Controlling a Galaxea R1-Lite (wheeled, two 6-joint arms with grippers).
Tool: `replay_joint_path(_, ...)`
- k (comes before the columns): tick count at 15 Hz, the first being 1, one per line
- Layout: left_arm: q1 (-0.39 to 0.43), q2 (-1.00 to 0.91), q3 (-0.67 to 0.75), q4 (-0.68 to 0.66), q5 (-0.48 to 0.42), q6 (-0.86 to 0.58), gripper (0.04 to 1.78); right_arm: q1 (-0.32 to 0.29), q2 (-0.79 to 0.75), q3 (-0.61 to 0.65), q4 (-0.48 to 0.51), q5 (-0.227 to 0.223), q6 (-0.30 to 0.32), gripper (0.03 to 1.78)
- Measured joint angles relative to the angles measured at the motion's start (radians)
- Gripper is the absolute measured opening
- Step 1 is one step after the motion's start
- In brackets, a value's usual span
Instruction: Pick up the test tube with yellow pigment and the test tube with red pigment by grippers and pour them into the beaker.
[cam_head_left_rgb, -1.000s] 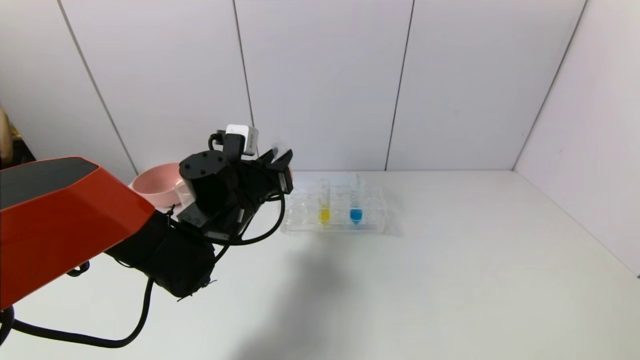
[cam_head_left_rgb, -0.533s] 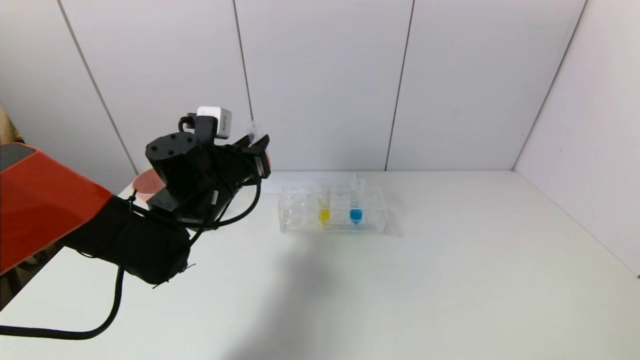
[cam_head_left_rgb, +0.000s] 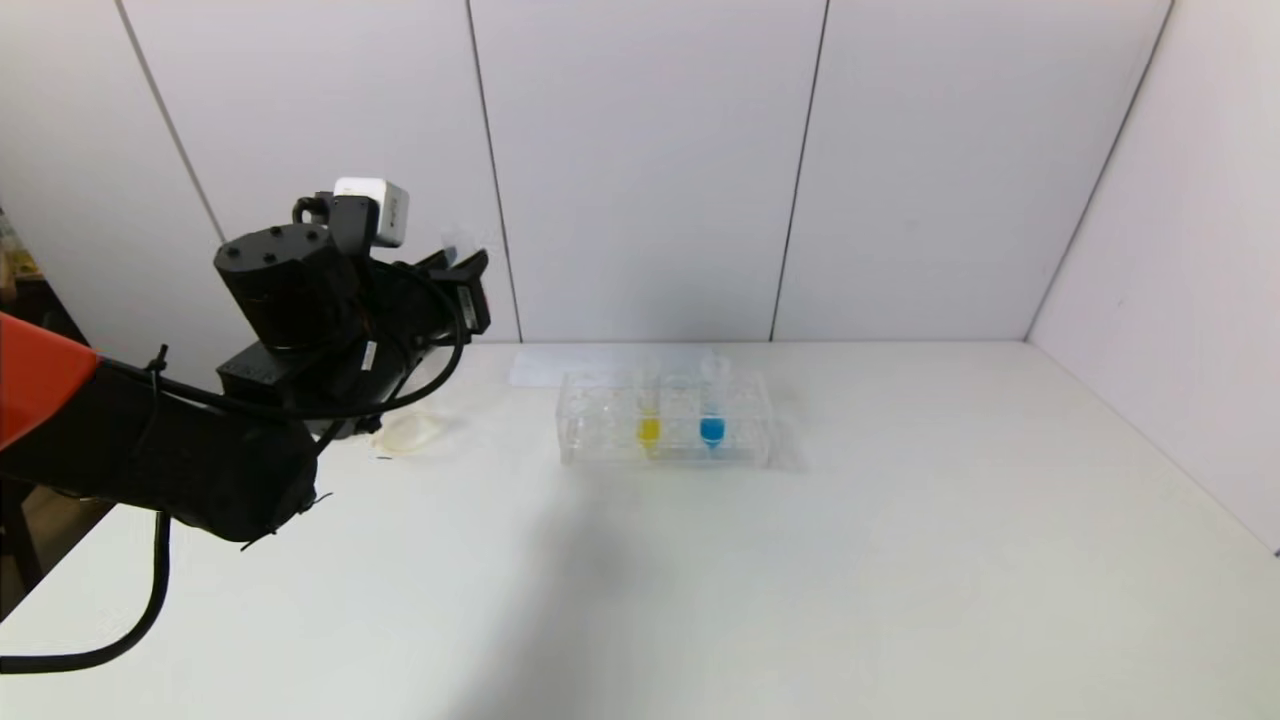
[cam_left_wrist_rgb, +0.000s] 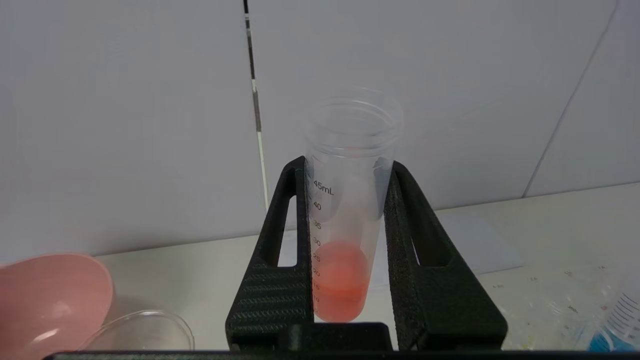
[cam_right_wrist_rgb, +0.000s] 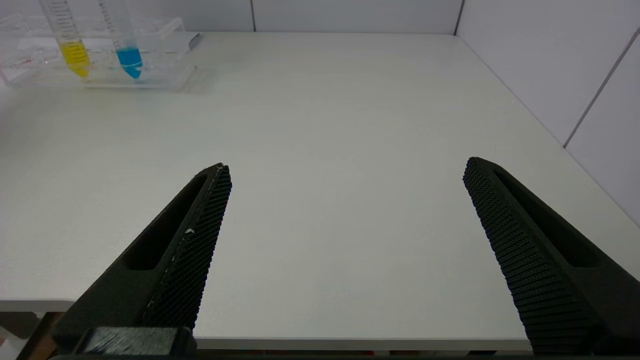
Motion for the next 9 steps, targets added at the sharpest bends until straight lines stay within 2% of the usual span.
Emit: replay_joint_path(9,0.159,-0.036,0.008,0.057,0.000,0.044,0.44,0.000,0.000,0.000,0.000,0.000,0.000,1.70)
